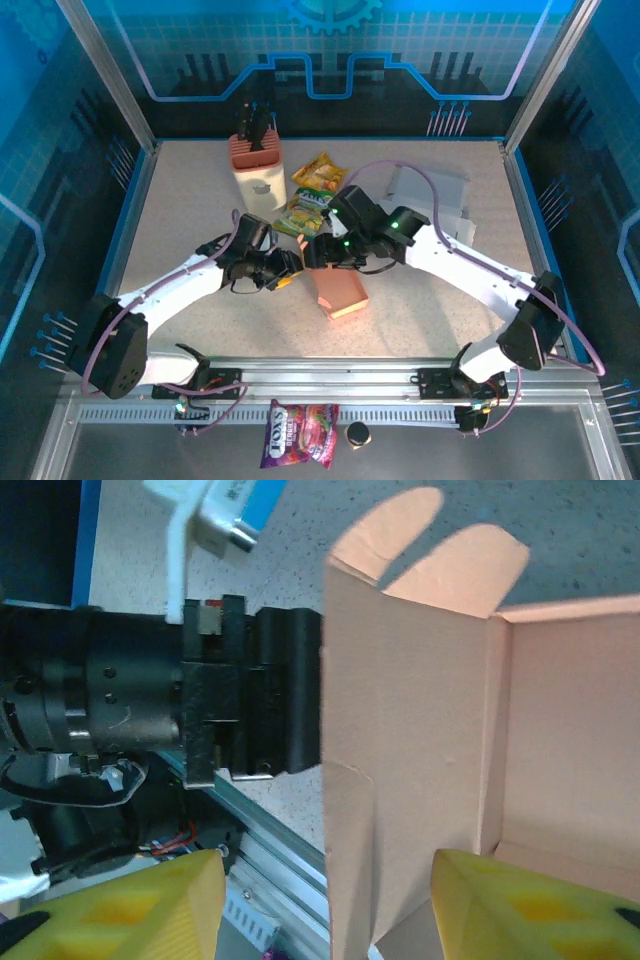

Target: Fold the paper box

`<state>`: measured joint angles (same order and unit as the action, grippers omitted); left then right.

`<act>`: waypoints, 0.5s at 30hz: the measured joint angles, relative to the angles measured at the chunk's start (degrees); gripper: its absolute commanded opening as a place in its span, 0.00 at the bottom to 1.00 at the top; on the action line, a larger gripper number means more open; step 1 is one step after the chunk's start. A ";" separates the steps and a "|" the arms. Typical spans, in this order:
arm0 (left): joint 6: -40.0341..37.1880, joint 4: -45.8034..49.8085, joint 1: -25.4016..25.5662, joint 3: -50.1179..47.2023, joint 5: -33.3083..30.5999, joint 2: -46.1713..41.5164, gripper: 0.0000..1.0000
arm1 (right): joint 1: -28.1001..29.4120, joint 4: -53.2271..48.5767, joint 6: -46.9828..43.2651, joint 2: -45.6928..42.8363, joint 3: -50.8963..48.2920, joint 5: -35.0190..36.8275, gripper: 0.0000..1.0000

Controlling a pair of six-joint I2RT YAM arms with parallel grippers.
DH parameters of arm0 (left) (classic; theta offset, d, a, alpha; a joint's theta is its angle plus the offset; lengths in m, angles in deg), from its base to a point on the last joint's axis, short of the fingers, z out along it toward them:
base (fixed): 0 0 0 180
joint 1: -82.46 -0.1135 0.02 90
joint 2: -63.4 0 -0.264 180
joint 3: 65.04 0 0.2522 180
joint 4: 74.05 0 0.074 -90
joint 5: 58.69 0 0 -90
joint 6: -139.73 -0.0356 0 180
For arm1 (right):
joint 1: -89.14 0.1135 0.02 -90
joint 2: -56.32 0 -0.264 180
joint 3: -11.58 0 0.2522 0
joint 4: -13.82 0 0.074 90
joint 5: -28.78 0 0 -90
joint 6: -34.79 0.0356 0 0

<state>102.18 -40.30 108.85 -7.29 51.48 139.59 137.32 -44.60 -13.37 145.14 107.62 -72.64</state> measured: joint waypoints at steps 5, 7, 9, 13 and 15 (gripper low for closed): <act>0.04 -0.83 0.42 0.28 -0.39 0.98 0.42 | 0.42 -2.75 -3.93 3.58 2.54 0.07 0.48; 0.07 -0.96 0.55 0.55 -0.42 1.33 0.42 | 0.52 -3.65 -4.57 5.20 3.61 0.04 0.46; 0.07 -1.20 0.70 0.66 -0.44 1.57 0.42 | 0.70 -4.15 -4.87 6.43 4.24 0.15 0.44; 0.13 -1.31 0.90 0.74 -0.46 1.84 0.42 | 1.03 -4.74 -4.83 7.54 4.66 0.28 0.29; 0.11 -1.29 0.96 0.92 -0.63 1.86 0.42 | 1.07 -4.87 -4.35 7.80 4.85 0.44 0.19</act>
<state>102.29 -41.59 109.81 -6.37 50.84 141.44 138.40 -49.47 -17.72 152.94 112.47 -72.20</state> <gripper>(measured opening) 0.417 0.287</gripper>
